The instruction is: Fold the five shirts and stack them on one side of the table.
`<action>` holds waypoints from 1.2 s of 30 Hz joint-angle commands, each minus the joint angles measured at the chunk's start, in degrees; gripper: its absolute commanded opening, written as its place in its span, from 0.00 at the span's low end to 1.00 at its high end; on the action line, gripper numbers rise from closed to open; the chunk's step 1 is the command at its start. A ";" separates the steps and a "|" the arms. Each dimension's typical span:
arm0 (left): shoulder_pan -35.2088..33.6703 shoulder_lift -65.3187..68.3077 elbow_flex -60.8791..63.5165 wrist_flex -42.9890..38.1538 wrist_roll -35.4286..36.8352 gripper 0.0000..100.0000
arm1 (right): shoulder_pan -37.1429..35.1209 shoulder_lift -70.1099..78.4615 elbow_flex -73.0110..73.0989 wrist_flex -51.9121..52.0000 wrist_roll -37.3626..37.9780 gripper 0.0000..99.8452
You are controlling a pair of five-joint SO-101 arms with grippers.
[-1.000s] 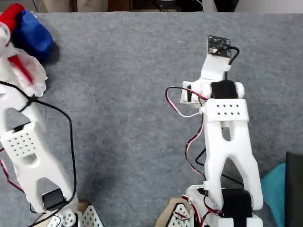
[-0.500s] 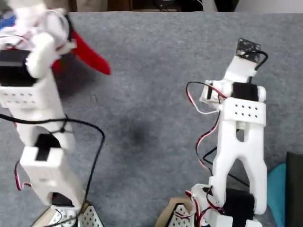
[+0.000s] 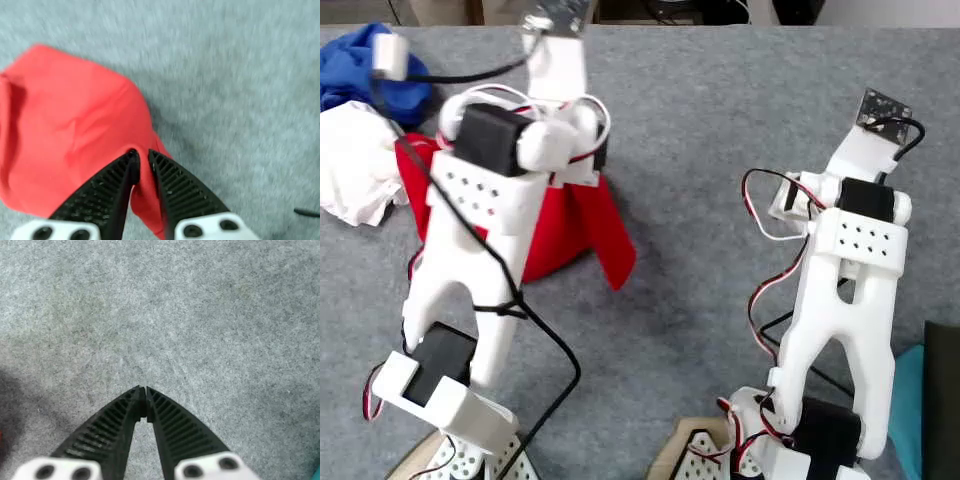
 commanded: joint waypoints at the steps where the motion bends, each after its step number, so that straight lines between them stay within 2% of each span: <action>1: 1.05 -2.51 3.34 0.53 0.53 0.05 | 0.57 0.22 -2.86 0.00 -0.09 0.01; 3: 0.53 -3.03 5.80 0.53 2.64 0.14 | 0.57 0.22 -2.86 -0.09 0.00 0.01; 6: -4.31 -3.12 7.91 0.53 14.77 0.31 | 0.31 0.22 -2.86 0.09 2.99 0.01; 8: -7.65 -3.12 8.09 0.53 17.85 0.36 | -0.66 0.22 -2.86 0.26 4.22 0.01; 13: -18.99 -3.12 8.62 0.53 11.08 0.34 | -6.55 0.13 -3.03 0.26 4.40 0.01; 20: -42.55 -2.42 11.08 0.53 1.23 0.28 | -23.43 0.75 -5.67 -0.18 1.76 0.01; 23: -49.85 -2.42 14.68 0.53 -2.81 0.21 | -30.02 4.26 -11.47 -0.53 0.62 0.01; 25: -54.24 -2.42 18.55 0.44 -3.87 0.12 | -33.36 8.57 -16.13 -0.62 0.62 0.01; 27: -56.88 -2.42 23.47 -2.46 -4.04 0.02 | -35.74 13.85 -20.53 -0.26 0.62 0.01; 31: -59.52 -2.51 35.52 -12.31 -3.69 0.02 | -39.25 24.57 -28.44 -0.09 0.62 0.01; 36: -58.81 -2.51 46.77 -24.53 -3.69 0.02 | -42.33 36.18 -38.81 -0.09 0.62 0.01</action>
